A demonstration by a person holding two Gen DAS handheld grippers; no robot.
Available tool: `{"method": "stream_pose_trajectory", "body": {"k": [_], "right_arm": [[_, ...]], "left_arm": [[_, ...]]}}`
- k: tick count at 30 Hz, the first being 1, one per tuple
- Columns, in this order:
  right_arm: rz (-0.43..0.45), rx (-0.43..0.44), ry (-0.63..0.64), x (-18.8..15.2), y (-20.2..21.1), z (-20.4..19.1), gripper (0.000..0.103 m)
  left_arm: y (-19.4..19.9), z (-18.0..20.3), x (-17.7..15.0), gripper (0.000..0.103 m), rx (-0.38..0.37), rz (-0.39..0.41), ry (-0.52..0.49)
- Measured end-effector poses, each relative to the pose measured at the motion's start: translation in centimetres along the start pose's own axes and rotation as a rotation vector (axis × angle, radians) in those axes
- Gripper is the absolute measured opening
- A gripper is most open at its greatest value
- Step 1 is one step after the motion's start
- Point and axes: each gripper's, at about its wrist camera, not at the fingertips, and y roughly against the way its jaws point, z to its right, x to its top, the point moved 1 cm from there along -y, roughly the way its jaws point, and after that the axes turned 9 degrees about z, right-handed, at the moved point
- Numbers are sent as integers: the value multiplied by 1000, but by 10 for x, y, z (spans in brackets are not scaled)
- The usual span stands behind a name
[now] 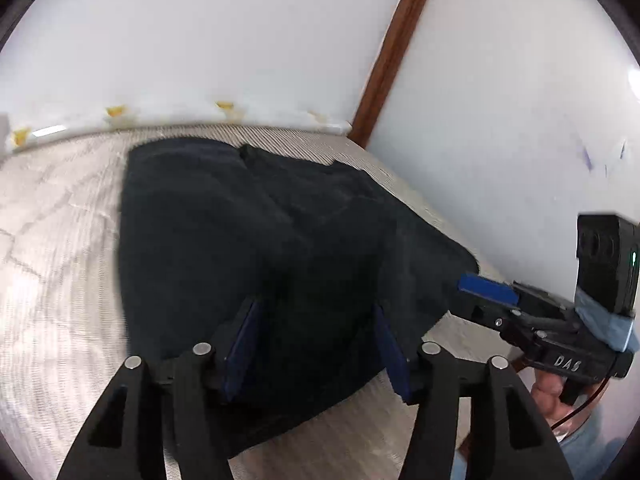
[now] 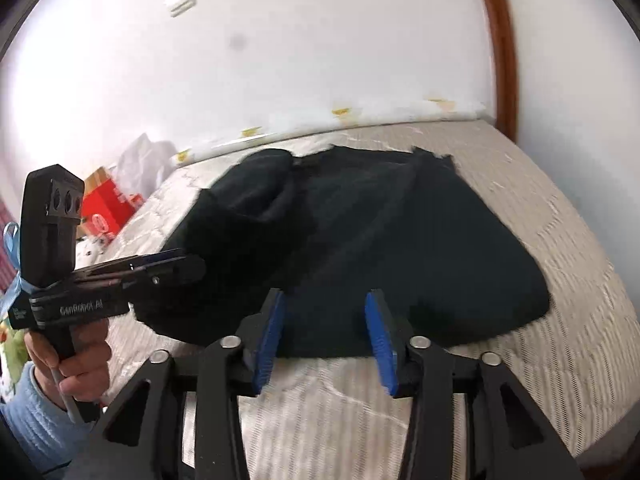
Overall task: Fold small clothes
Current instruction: 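Grasp the folded bundle with the left tool while the right tool grips its other end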
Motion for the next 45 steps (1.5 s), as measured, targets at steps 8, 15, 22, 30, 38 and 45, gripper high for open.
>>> {"method": "stream_pose_trajectory", "body": {"k": [8,15,22,30,38,45], "right_arm": [[-26,170,-63,6,-35,-41,61],[-67,170,-133,11,-85,-62,62],[-89,146,-170,18,-134,-65,32],[79,81,38,55,-93,-61,13],[248,-125,32,76,-22,43,12],[119,-215,-85,37,-34,119,30]], "left_arm": [[53,-35,-25,68,114,50,-33],[46,-65,-52,68,121,-29,53],[26,-59,-52,68,106,-91,86],[-15,-26,-43,69,153,-133,-2],[-46,16,-28,69,109,-131,-108],[-59,29,-24,62,98,-122,-138]]}}
